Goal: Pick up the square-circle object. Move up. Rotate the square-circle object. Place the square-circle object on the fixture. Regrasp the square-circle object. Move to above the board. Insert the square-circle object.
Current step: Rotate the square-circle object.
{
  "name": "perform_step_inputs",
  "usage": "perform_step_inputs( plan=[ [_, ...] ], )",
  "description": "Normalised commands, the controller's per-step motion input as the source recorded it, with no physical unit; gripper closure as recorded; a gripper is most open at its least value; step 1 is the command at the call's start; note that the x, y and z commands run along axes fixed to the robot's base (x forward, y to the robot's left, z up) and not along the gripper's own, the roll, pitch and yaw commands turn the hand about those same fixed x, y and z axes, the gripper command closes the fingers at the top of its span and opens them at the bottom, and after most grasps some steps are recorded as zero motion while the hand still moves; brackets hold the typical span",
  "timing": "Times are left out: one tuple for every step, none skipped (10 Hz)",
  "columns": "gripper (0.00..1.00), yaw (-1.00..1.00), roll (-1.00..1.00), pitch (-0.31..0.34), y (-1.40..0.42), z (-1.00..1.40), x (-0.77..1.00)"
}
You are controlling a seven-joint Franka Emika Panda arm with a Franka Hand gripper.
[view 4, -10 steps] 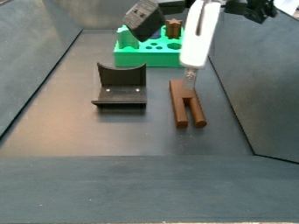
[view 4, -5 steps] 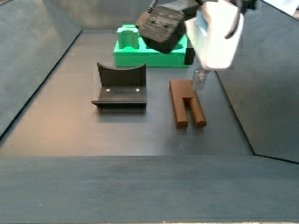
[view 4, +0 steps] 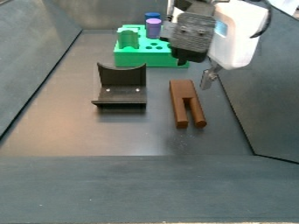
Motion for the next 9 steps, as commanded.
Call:
perform_step_inputs(
  plan=[
    [0.00,1.00,0.00,-0.004,0.00,-0.03,0.03],
    [0.00,1.00,0.00,-0.004,0.00,-0.03,0.03],
    [0.00,1.00,0.00,-0.004,0.00,-0.03,0.03],
    [0.00,1.00,0.00,-0.005,0.00,-0.03,0.03],
    [0.00,1.00,0.00,-0.005,0.00,-0.03,0.03],
    [0.00,1.00,0.00,-0.005,0.00,-0.03,0.03],
    [0.00,1.00,0.00,-0.006,0.00,-0.03,0.03],
    [0.00,1.00,0.00,-0.007,0.00,-0.03,0.03],
    [0.00,1.00,0.00,-0.008,0.00,-0.03,0.03]
  ],
)
